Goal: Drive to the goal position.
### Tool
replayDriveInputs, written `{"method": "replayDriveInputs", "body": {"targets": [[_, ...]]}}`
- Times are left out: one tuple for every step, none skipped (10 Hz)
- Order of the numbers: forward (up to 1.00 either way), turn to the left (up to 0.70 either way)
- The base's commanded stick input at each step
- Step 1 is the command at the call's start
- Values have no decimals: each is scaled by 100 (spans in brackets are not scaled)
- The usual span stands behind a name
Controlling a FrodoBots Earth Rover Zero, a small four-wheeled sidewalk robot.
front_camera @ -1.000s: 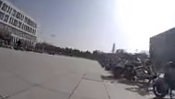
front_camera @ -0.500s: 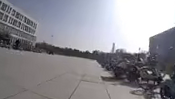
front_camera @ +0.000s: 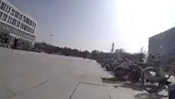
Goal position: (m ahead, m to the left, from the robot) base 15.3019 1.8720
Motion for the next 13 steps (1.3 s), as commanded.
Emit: {"method": "replayDriveInputs", "body": {"targets": [[50,0],[50,0],[50,0],[50,0],[50,0],[50,0],[50,0],[50,0],[50,0],[50,0],[50,0],[50,0],[50,0]]}}
